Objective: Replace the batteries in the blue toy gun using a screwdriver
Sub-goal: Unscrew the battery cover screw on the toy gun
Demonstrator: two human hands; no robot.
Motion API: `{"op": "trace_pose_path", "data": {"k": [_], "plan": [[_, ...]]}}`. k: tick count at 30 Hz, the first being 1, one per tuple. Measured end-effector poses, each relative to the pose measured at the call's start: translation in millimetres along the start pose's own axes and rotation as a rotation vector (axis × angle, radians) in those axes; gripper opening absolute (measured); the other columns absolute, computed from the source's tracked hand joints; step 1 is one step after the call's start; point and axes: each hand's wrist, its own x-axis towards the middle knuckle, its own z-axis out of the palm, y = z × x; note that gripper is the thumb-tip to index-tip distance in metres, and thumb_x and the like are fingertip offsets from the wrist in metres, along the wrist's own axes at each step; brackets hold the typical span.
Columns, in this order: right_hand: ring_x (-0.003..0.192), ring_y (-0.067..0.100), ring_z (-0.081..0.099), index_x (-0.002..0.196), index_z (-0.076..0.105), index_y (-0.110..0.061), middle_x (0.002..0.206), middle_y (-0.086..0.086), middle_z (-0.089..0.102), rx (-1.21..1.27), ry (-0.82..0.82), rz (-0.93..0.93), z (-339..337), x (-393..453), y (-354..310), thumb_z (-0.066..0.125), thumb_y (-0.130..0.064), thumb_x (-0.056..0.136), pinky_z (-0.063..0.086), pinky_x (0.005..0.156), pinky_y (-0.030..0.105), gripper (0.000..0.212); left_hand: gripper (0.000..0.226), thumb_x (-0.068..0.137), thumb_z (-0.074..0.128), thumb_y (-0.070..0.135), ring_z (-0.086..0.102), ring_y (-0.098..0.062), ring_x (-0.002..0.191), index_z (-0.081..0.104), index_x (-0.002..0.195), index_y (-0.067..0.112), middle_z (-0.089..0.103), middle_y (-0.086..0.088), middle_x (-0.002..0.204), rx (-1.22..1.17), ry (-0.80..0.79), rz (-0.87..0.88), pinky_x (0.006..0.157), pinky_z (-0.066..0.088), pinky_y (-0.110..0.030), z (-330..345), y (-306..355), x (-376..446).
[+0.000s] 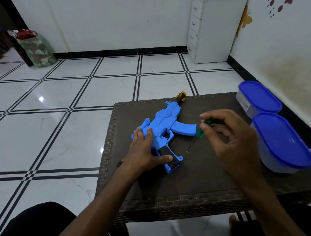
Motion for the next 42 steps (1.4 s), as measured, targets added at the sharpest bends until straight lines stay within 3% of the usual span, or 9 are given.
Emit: {"op": "trace_pose_path", "data": {"k": [6, 10, 18, 24, 26, 28, 34, 42], "plan": [[0.095, 0.010, 0.068, 0.107, 0.065, -0.017, 0.107, 0.005, 0.067, -0.130, 0.193, 0.119, -13, 0, 39, 0.068, -0.005, 0.090, 0.055, 0.080, 0.014, 0.021, 0.120, 0.072, 0.070, 0.063, -0.023, -0.027, 0.146, -0.005, 0.155, 0.019, -0.025, -0.013, 0.159, 0.008, 0.013, 0.002, 0.119, 0.002, -0.039, 2, -2, 2], [0.093, 0.008, 0.067, 0.106, 0.067, -0.013, 0.104, 0.003, 0.067, -0.198, 0.233, 0.195, -14, -4, 62, 0.069, -0.005, 0.089, 0.058, 0.079, 0.021, 0.019, 0.120, 0.072, 0.070, 0.064, -0.022, -0.027, 0.146, -0.004, 0.155, 0.019, -0.024, -0.013, 0.159, 0.017, 0.013, 0.000, 0.120, 0.003, -0.040, 2, -2, 2], [0.090, 0.006, 0.063, 0.104, 0.066, -0.009, 0.103, 0.002, 0.065, -0.306, 0.294, 0.172, -16, -7, 71, 0.070, -0.003, 0.087, 0.054, 0.075, 0.011, 0.018, 0.120, 0.072, 0.071, 0.062, -0.022, -0.027, 0.147, -0.005, 0.156, 0.019, -0.024, -0.012, 0.159, 0.010, 0.008, -0.012, 0.120, 0.004, -0.041, 0, 0, 2], [0.089, 0.010, 0.061, 0.100, 0.067, -0.011, 0.101, 0.002, 0.064, -0.453, 0.197, 0.100, -16, -15, 74, 0.072, 0.001, 0.084, 0.053, 0.076, 0.017, 0.020, 0.120, 0.073, 0.071, 0.062, -0.020, -0.025, 0.147, -0.005, 0.156, 0.020, -0.023, -0.010, 0.159, 0.008, 0.005, -0.024, 0.119, 0.007, -0.041, -2, 3, -1], [0.090, 0.007, 0.058, 0.099, 0.068, -0.011, 0.101, 0.002, 0.063, -0.506, 0.152, 0.102, -15, -19, 77, 0.071, 0.001, 0.084, 0.048, 0.076, 0.012, 0.019, 0.119, 0.073, 0.070, 0.062, -0.018, -0.025, 0.148, -0.005, 0.156, 0.020, -0.022, -0.010, 0.160, 0.022, 0.009, -0.028, 0.119, 0.008, -0.040, -2, 4, -2], [0.090, 0.006, 0.055, 0.098, 0.069, -0.011, 0.102, 0.002, 0.062, -0.553, 0.104, 0.154, -14, -24, 81, 0.069, 0.001, 0.085, 0.041, 0.075, 0.008, 0.018, 0.119, 0.073, 0.070, 0.063, -0.018, -0.025, 0.148, -0.004, 0.156, 0.020, -0.021, -0.010, 0.160, 0.026, 0.022, -0.034, 0.119, 0.009, -0.040, -2, 4, -3], [0.103, 0.012, 0.053, 0.110, 0.070, -0.017, 0.115, 0.000, 0.054, -0.732, -0.090, 0.431, -17, -36, 97, 0.062, -0.005, 0.091, 0.049, 0.085, 0.021, 0.023, 0.120, 0.071, 0.069, 0.066, -0.017, -0.024, 0.148, -0.001, 0.156, 0.018, -0.017, -0.010, 0.161, 0.025, 0.059, -0.079, 0.119, 0.014, -0.042, 0, 3, -12], [0.108, 0.012, 0.049, 0.115, 0.067, -0.018, 0.121, 0.002, 0.051, -0.732, -0.163, 0.490, -23, -39, 90, 0.061, -0.019, 0.094, 0.041, 0.087, 0.017, 0.021, 0.117, 0.071, 0.061, 0.075, -0.009, -0.027, 0.149, 0.004, 0.156, 0.018, -0.006, -0.014, 0.162, 0.097, 0.123, -0.136, 0.117, 0.021, -0.043, 6, 6, -33]]}}
